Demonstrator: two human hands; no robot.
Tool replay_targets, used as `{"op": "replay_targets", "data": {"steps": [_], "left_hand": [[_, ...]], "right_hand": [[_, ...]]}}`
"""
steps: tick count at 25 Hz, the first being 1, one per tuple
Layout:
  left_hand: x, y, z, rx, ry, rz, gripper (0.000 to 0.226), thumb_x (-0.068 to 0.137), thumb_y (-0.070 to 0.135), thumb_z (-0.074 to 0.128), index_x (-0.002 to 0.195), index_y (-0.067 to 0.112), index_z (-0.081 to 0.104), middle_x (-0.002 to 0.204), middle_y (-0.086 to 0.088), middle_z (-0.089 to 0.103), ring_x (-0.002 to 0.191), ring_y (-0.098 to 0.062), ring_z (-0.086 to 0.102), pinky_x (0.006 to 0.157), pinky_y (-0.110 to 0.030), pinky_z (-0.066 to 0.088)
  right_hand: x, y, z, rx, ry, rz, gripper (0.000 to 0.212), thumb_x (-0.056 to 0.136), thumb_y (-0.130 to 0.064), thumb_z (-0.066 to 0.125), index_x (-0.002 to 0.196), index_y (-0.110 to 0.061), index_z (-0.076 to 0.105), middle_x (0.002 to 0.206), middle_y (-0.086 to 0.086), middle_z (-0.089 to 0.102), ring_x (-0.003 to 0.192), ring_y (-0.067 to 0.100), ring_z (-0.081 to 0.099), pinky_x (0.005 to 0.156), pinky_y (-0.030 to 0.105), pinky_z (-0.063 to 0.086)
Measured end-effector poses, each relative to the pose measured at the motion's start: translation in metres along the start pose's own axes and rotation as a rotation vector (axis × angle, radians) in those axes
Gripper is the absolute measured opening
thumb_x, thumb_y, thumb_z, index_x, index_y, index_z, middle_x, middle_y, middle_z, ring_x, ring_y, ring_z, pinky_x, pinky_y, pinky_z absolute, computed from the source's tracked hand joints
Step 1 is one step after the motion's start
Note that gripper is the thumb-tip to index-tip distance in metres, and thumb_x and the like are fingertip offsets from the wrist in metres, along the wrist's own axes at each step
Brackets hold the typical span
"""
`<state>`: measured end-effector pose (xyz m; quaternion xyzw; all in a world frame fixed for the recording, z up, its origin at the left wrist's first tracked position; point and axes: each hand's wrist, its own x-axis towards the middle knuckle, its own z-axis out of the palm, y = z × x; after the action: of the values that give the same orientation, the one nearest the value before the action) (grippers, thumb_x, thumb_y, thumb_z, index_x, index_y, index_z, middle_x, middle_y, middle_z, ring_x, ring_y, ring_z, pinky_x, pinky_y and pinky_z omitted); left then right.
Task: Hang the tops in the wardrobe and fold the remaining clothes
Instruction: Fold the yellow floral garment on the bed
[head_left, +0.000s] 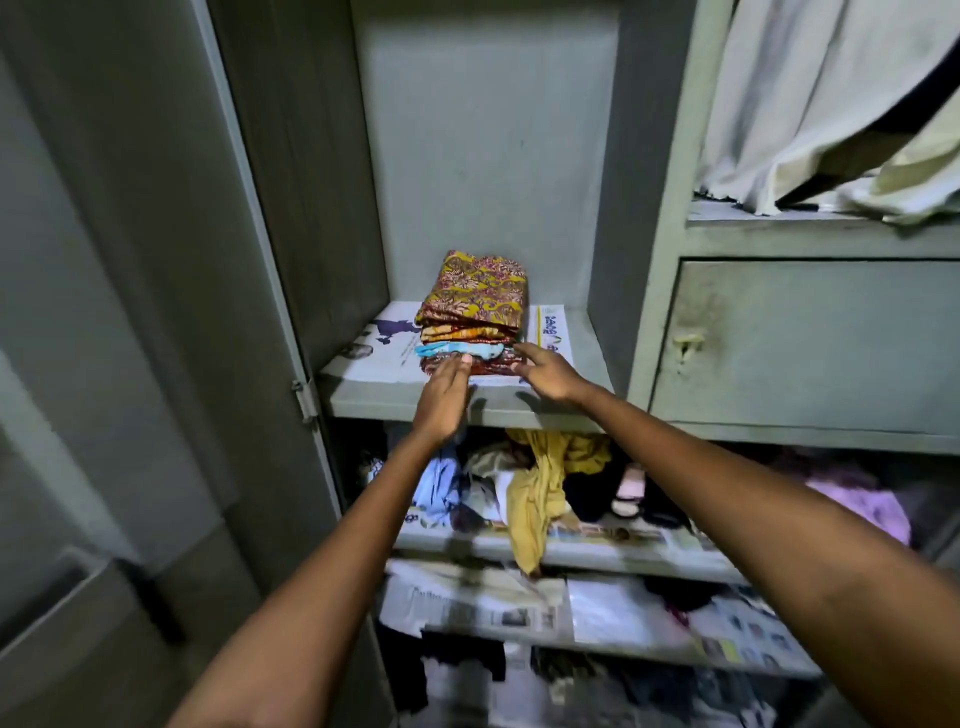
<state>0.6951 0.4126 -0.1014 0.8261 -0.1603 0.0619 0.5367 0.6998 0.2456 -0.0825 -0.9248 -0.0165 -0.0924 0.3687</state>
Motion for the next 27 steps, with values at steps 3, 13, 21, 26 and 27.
{"op": "replay_targets", "data": {"steps": [3, 13, 21, 26, 27], "left_hand": [[-0.060, -0.004, 0.017, -0.261, -0.008, -0.112, 0.043, 0.102, 0.027, 0.035, 0.135, 0.001, 0.046, 0.141, -0.011, 0.046, 0.134, -0.021, 0.039, 0.112, -0.025, 0.025], [-0.190, -0.011, 0.089, -0.241, -0.382, -0.298, 0.039, 0.102, 0.028, 0.032, 0.126, 0.004, 0.052, 0.125, -0.013, 0.057, 0.110, -0.022, 0.052, 0.086, -0.030, 0.040], [-0.327, -0.008, 0.162, -0.150, -0.770, -0.337, 0.029, 0.102, 0.019, 0.036, 0.103, 0.005, 0.061, 0.119, -0.020, 0.058, 0.109, -0.033, 0.056, 0.086, -0.031, 0.042], [-0.439, 0.000, 0.216, -0.015, -1.093, -0.279, 0.032, 0.100, 0.021, 0.042, 0.083, 0.004, 0.063, 0.089, -0.017, 0.060, 0.090, -0.020, 0.051, 0.073, -0.028, 0.041], [-0.459, 0.005, 0.226, -0.010, -1.153, -0.292, 0.033, 0.099, 0.021, 0.043, 0.075, 0.007, 0.061, 0.085, -0.014, 0.060, 0.090, -0.020, 0.050, 0.071, -0.027, 0.040]], "right_hand": [[-0.066, 0.015, 0.017, 0.152, 0.116, 0.053, 0.040, 0.096, -0.010, 0.048, 0.135, -0.003, 0.046, 0.140, 0.015, 0.047, 0.125, 0.027, 0.049, 0.095, 0.023, 0.035], [-0.277, 0.074, 0.045, 0.498, 0.367, 0.414, 0.025, 0.095, -0.004, 0.048, 0.116, 0.007, 0.057, 0.112, 0.016, 0.059, 0.103, 0.017, 0.048, 0.073, 0.003, 0.035], [-0.475, 0.095, 0.047, 0.651, 0.453, 0.915, 0.034, 0.100, -0.022, 0.042, 0.106, 0.005, 0.061, 0.094, 0.017, 0.059, 0.089, 0.023, 0.054, 0.048, 0.011, 0.033], [-0.609, 0.103, 0.050, 0.638, 0.580, 1.211, 0.046, 0.100, -0.034, 0.037, 0.127, 0.000, 0.051, 0.131, 0.019, 0.053, 0.111, 0.026, 0.052, 0.077, 0.031, 0.042], [-0.631, 0.104, 0.047, 0.675, 0.624, 1.235, 0.046, 0.100, -0.033, 0.037, 0.129, 0.001, 0.049, 0.128, 0.016, 0.053, 0.107, 0.023, 0.050, 0.075, 0.028, 0.042]]}}
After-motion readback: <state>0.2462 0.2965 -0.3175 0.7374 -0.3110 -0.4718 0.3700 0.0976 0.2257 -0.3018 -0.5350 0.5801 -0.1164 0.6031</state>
